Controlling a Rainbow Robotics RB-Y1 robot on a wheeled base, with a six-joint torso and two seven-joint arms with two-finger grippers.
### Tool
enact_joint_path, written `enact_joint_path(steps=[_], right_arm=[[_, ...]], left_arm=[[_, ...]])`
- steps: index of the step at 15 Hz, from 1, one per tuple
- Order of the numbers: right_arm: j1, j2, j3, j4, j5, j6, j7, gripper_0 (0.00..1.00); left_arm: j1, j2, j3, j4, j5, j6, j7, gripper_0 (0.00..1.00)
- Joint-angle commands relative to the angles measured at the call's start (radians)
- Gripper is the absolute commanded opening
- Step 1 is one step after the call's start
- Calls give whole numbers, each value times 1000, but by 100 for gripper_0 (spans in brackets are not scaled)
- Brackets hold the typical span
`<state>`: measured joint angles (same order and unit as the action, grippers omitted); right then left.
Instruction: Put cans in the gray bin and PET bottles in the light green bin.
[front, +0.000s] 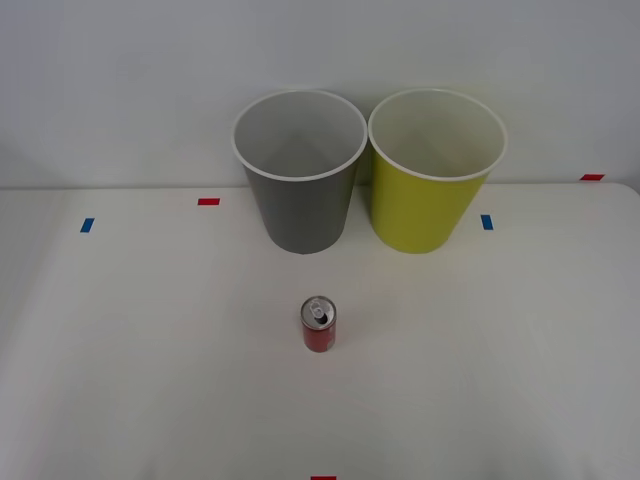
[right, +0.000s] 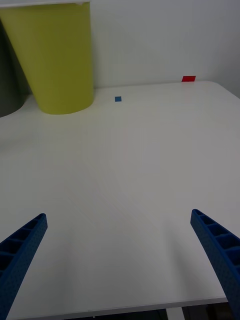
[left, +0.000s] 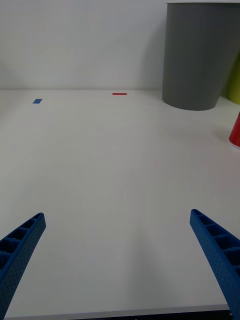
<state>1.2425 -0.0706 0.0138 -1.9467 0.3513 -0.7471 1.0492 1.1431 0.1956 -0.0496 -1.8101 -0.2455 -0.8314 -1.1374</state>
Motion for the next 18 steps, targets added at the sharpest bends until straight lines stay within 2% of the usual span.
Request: enact_joint_path(steps=[1,3,5,8,11,15,18], right_arm=[[0,0,0,0,0,0,0,100],[0,0,0,0,0,0,0,100],[0,0,0,0,0,0,0,100],[0,0,0,0,0,0,0,100],[0,0,0,0,0,0,0,100],[0,0,0,0,0,0,0,100],[0,0,0,0,0,0,0,100]], left_arm=[[-20,50,-7,0,17,-3,-10,100],[-57,119,-27,0,40,15,-24,100],[-100,220,-62,11,97,32,-55,100],[-174,372,-168,12,305,78,-222,100],[-286,495,-257,14,471,129,-372,100],[-431,605,-371,12,574,147,-453,100],[-517,622,-444,14,595,167,-464,100]])
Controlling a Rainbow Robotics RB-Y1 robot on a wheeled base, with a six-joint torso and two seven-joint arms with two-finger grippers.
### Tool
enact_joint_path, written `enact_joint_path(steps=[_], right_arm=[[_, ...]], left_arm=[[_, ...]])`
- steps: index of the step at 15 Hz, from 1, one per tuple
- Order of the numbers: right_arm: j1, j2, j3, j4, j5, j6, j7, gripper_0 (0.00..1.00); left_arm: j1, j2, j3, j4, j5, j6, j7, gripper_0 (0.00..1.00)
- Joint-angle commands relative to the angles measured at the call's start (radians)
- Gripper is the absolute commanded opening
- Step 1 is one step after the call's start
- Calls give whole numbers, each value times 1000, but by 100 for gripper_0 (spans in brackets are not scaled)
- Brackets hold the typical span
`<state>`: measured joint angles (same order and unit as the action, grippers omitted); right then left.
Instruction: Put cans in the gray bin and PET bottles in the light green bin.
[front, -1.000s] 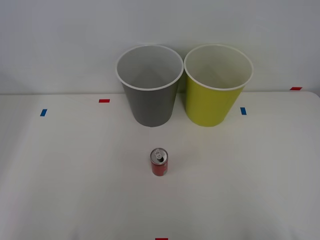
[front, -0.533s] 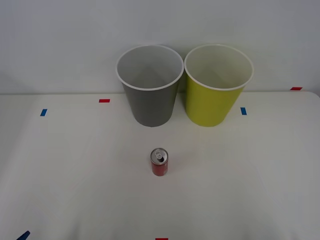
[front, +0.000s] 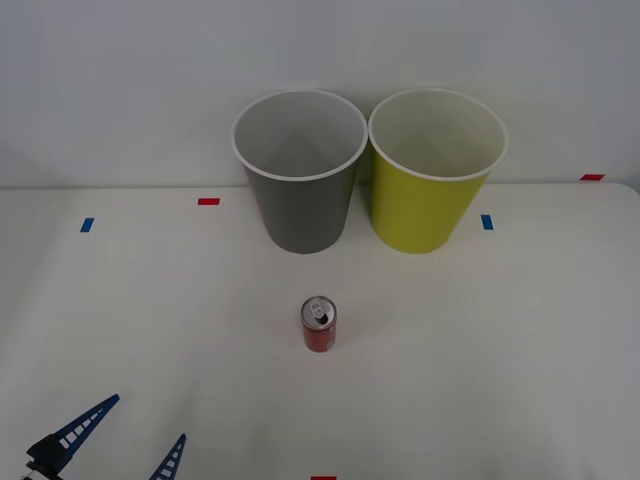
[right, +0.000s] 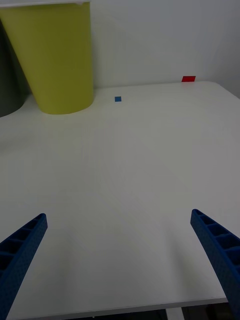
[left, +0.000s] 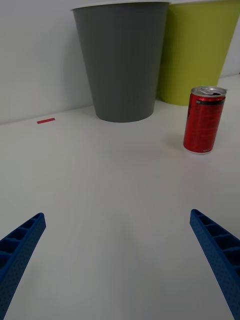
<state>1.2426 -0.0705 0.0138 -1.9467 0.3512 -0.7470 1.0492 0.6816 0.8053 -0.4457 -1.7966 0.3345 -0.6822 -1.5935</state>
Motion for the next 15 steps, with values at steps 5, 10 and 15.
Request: enact_joint_path(steps=[5,10,15], right_arm=[[0,0,0,0,0,0,0,100],[0,0,0,0,0,0,0,100],[0,0,0,0,0,0,0,100]], left_arm=[[-247,17,-157,56,23,49,-23,100],[-433,14,-266,123,66,78,-33,100],[-516,-49,-298,125,67,156,-42,100]])
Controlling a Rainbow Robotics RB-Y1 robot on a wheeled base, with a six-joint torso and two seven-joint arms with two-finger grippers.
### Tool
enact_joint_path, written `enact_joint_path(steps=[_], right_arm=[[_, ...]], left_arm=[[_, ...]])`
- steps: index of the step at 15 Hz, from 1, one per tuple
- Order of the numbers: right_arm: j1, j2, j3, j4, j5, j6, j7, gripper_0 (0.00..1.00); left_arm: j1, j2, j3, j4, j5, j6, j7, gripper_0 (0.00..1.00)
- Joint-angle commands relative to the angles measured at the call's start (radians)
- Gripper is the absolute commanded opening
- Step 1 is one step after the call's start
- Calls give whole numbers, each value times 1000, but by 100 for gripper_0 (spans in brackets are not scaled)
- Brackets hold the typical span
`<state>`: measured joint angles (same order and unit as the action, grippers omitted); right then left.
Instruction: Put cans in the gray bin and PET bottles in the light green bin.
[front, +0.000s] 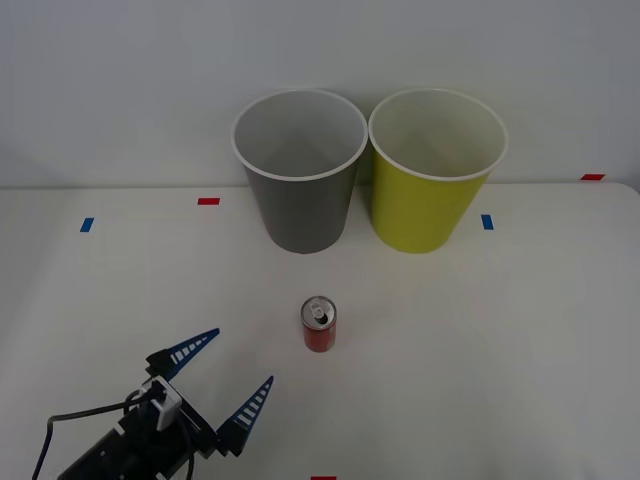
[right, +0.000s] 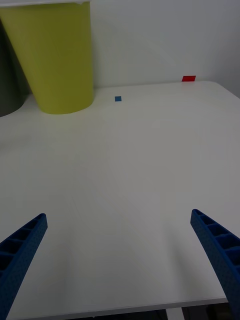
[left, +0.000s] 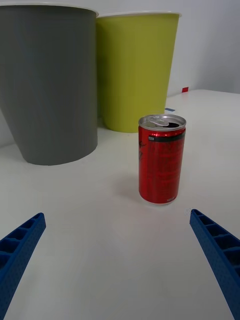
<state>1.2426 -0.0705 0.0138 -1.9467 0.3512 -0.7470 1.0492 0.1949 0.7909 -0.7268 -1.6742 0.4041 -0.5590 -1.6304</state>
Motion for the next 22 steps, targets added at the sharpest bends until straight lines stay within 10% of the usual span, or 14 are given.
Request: enact_joint_path(steps=[1,22], right_arm=[[0,0,0,0,0,0,0,100],[0,0,0,0,0,0,0,100]], left_arm=[[-43,-45,-28,8,-1,36,-6,100],[-292,-223,-106,126,25,226,-14,100]])
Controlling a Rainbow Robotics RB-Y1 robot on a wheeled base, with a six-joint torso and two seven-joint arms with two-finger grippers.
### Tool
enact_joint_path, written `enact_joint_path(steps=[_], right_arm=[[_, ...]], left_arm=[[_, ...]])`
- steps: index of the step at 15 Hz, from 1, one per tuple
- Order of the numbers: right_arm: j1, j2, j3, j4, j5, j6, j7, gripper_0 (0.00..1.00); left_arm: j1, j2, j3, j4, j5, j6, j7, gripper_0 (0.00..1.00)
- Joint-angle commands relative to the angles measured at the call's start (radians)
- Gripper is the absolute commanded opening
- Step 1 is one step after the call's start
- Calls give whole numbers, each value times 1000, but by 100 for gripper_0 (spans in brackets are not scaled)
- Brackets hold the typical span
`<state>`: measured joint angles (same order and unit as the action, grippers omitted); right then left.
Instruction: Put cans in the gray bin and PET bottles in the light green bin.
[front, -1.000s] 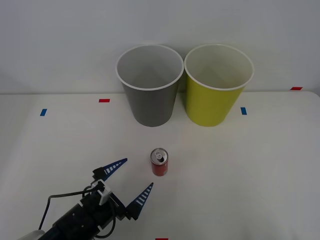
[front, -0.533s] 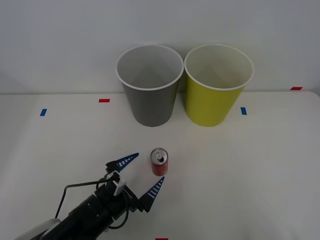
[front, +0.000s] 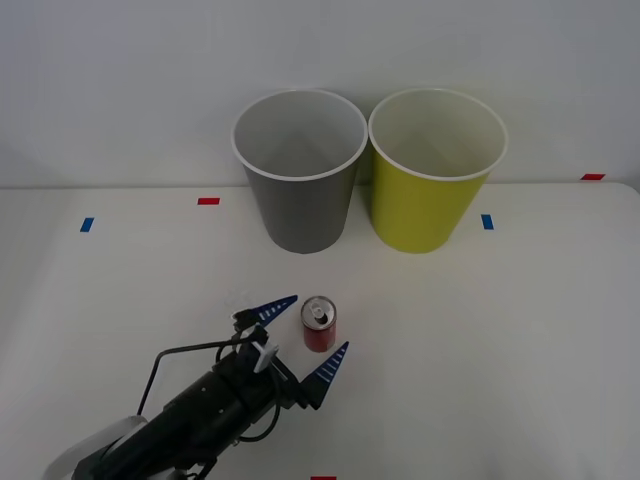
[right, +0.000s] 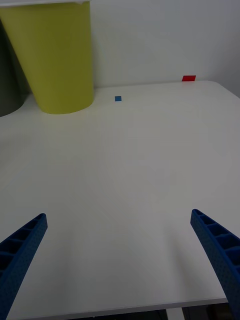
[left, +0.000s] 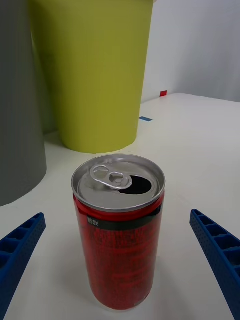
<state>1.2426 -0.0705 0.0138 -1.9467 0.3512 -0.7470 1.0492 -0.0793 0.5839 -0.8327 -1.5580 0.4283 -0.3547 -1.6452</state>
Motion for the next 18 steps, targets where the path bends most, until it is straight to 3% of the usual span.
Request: enact_joint_path(steps=[1,5,6,7,8,9,18], right_arm=[[0,0,0,0,0,0,0,100],[0,0,0,0,0,0,0,100],[0,0,0,0,0,0,0,100],[0,0,0,0,0,0,0,100],[0,0,0,0,0,0,0,100],[0,0,0,0,0,0,0,100],[0,0,0,0,0,0,0,100]], left_arm=[[-30,-21,0,23,3,22,1,100],[-59,-39,0,47,1,33,2,100],[-59,-41,1,49,3,33,4,83],[-59,-42,0,47,3,33,4,35],[-59,-42,0,47,-2,33,5,6],[-59,-42,1,47,-5,33,2,0],[-57,-44,0,47,-11,33,-1,0]])
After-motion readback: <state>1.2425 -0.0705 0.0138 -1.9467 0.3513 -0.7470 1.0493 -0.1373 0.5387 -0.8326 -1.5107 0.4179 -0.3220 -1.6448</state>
